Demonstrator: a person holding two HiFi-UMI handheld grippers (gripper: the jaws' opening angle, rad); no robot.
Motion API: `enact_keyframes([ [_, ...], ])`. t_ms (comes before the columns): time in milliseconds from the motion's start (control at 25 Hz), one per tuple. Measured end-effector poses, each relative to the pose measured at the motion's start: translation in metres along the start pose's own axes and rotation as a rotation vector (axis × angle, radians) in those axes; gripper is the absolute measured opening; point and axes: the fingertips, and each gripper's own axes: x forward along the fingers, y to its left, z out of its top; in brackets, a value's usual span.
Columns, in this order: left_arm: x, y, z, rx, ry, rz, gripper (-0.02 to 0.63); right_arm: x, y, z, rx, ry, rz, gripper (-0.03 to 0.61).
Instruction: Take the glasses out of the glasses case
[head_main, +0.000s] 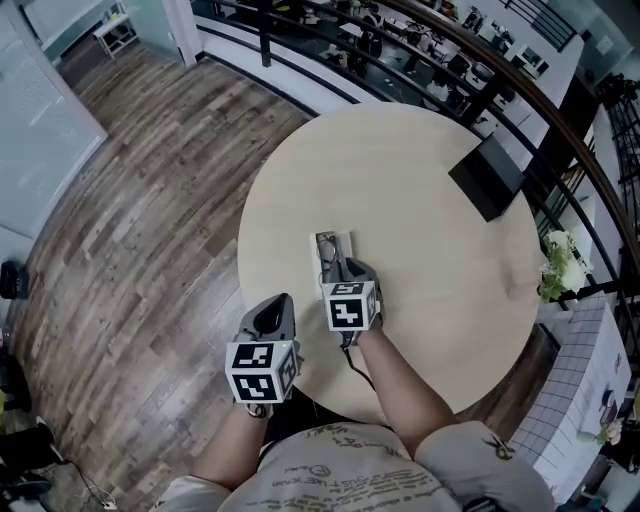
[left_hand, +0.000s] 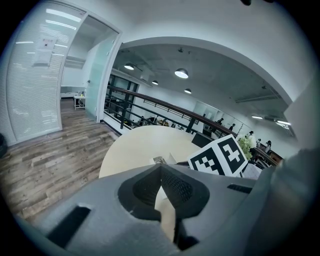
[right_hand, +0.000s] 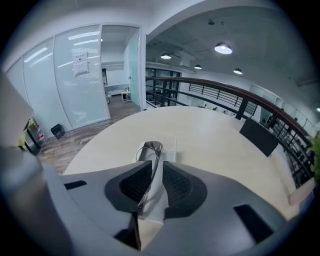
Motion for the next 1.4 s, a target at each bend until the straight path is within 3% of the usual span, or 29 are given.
enact_keyframes([
  [200, 0.001, 0.001, 0.001, -0.006, 0.001, -0.005, 0.012, 0.002, 0.000, 0.006, -0.149, 0.008, -0.056, 0.110],
  [320, 0.001, 0.001, 0.001, -0.005, 0.001, -0.011, 0.012, 0.001, 0.009, 0.011, -0.191, -0.012, -0.040, 0.110],
  [640, 0.002, 0.001, -0.001, -0.006, 0.005, -0.016, 0.012, 0.011, 0.020, 0.001, -0.245, 0.060, -0.013, 0.110],
  [920, 0.002, 0.004, -0.003, -0.014, 0.011, -0.015, 0.012, 0.021, 0.010, -0.008, -0.359, 0.152, -0.091, 0.142],
  [1200, 0.000, 0.005, -0.005, -0.018, 0.008, -0.015, 0.012, 0.025, 0.002, -0.013, -0.361, 0.171, -0.153, 0.153],
  [1400, -0.002, 0.011, -0.006, -0.022, 0.008, -0.011, 0.012, 0.029, -0.008, -0.017, -0.423, 0.195, -0.239, 0.067],
])
